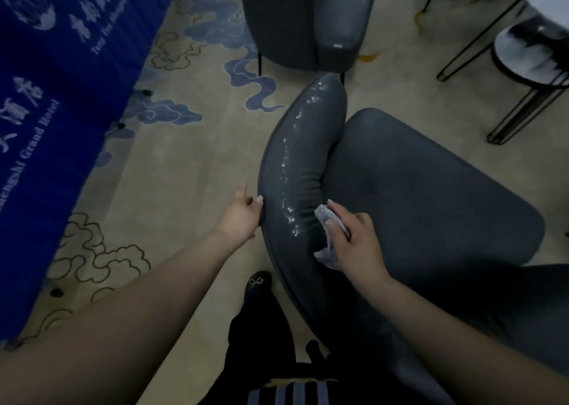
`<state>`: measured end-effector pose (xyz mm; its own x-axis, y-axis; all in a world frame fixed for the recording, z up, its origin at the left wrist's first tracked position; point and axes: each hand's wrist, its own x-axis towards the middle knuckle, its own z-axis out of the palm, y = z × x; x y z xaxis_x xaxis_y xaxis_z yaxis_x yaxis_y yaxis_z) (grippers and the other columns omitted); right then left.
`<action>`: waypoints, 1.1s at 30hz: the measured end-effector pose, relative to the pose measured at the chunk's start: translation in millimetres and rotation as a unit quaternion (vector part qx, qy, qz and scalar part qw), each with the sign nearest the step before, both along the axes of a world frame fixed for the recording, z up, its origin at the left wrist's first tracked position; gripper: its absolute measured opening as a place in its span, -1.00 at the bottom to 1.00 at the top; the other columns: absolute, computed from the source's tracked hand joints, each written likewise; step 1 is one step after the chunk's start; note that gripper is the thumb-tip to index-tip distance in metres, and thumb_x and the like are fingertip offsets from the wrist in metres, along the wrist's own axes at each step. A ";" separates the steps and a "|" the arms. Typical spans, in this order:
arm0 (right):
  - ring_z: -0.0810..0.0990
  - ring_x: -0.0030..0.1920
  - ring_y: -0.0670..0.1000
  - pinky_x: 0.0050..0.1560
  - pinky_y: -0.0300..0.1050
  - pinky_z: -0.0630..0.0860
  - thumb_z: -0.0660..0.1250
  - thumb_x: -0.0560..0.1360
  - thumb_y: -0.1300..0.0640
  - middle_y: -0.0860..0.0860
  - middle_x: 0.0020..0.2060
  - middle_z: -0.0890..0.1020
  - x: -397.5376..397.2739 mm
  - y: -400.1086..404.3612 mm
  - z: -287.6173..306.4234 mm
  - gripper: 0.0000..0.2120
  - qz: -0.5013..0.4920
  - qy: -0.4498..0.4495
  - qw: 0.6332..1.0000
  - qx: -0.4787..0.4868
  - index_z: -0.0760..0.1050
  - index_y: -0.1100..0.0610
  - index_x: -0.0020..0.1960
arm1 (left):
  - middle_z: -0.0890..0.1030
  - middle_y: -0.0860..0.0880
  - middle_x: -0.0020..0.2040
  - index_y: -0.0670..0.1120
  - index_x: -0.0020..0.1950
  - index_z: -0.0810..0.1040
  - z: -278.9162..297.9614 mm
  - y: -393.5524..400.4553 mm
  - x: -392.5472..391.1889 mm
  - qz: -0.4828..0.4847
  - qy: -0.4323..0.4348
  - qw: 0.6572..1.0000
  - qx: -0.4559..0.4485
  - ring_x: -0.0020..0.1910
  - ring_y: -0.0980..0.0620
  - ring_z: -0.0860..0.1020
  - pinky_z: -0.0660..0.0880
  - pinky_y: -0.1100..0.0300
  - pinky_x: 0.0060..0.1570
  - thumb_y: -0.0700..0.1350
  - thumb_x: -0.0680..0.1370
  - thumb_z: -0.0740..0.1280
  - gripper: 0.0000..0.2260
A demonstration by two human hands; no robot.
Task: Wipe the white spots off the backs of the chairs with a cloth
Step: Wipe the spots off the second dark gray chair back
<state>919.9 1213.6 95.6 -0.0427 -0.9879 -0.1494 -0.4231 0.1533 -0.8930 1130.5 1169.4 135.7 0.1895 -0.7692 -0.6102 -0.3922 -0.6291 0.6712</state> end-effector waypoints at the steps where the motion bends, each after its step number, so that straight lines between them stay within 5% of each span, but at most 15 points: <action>1: 0.50 -0.05 -0.21 0.03 -0.51 0.36 0.28 0.55 0.01 -0.08 -0.03 0.37 7.0 2.4 -1.2 -0.66 0.012 0.022 1.000 -0.014 0.45 -0.20 0.32 | 0.40 0.09 0.34 0.06 0.57 -0.11 -0.4 -12.5 4.9 -0.006 0.022 1.000 0.006 0.07 -0.06 0.57 0.54 -0.02 0.02 0.02 0.66 0.10 -0.45; 5: 0.46 -0.09 0.05 0.03 -0.03 0.51 0.36 0.52 0.14 0.03 -0.07 0.36 50.9 1.1 -7.8 -0.62 0.061 0.147 0.983 -0.091 0.50 -0.04 0.32 | 0.42 0.11 0.19 0.10 0.57 -0.08 2.3 -54.1 20.8 -0.051 0.065 0.996 0.044 -0.11 0.02 0.58 0.57 0.09 -0.23 0.03 0.65 0.12 -0.45; 9: 0.40 -0.04 -0.01 0.10 -0.10 0.45 0.33 0.54 0.11 0.01 -0.03 0.32 86.0 -49.2 -9.4 -0.65 -0.028 0.152 0.984 -0.088 0.50 -0.05 0.32 | 0.43 0.02 0.35 0.08 0.57 -0.03 5.1 -82.6 34.4 -0.110 0.075 0.989 0.066 -0.05 -0.12 0.64 0.61 -0.01 -0.18 0.03 0.64 0.15 -0.45; 16: 0.45 -0.12 0.01 -0.03 -0.05 0.52 0.33 0.53 0.16 0.05 -0.08 0.37 86.4 -19.9 -1.0 -0.62 -0.057 0.185 0.979 -0.065 0.50 -0.05 0.32 | 0.58 -0.17 0.12 0.02 0.41 0.24 -3.6 -103.2 42.0 -0.284 0.030 0.957 0.052 -0.06 -0.19 0.63 0.61 -0.11 -0.12 -0.22 0.59 0.27 -0.56; 20: 0.45 -0.15 0.13 -0.14 0.00 0.52 0.40 0.45 0.17 0.14 -0.11 0.41 106.7 -41.1 4.9 -0.63 0.030 0.214 0.970 -0.107 0.57 0.00 0.25 | 0.60 -0.12 0.06 0.12 0.42 0.21 -17.3 -101.8 42.0 -0.235 0.073 0.968 0.042 -0.24 0.01 0.56 0.55 0.16 -0.37 -0.28 0.60 0.23 -0.51; 22: 0.43 -0.08 0.11 -0.07 0.02 0.50 0.38 0.49 0.14 0.11 -0.08 0.39 112.1 -67.3 1.5 -0.64 -0.003 0.212 0.972 -0.101 0.55 -0.03 0.27 | 0.59 -0.06 -0.02 0.20 0.50 0.08 -22.8 -101.2 41.9 -0.192 0.107 0.974 0.057 -0.33 0.06 0.54 0.50 0.25 -0.42 -0.27 0.62 0.19 -0.42; 26: 0.39 -0.06 -0.02 0.08 -0.07 0.46 0.35 0.52 0.15 0.03 -0.07 0.34 103.7 -83.4 -6.9 -0.62 -0.113 0.180 0.975 -0.059 0.51 -0.09 0.31 | 0.61 -0.06 0.02 0.17 0.54 0.02 -24.3 -103.8 42.8 -0.207 0.100 0.972 0.052 -0.21 -0.05 0.57 0.54 0.18 -0.34 -0.35 0.57 0.24 -0.29; 33: 0.44 -0.19 0.16 -0.23 0.04 0.51 0.41 0.44 0.09 0.13 -0.14 0.42 121.2 -78.0 -3.0 -0.67 0.030 0.264 0.955 -0.136 0.60 -0.05 0.20 | 0.58 -0.11 0.07 0.17 0.52 0.12 -24.3 -103.7 44.6 -0.145 0.142 0.977 0.062 -0.24 0.04 0.53 0.52 0.19 -0.39 -0.32 0.58 0.24 -0.36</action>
<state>1041.1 1135.6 92.7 0.0169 -0.9902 0.1386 -0.8254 -0.0921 -0.5570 1175.2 1065.7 111.4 -0.2167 -0.6820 -0.6985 -0.3746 -0.6026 0.7046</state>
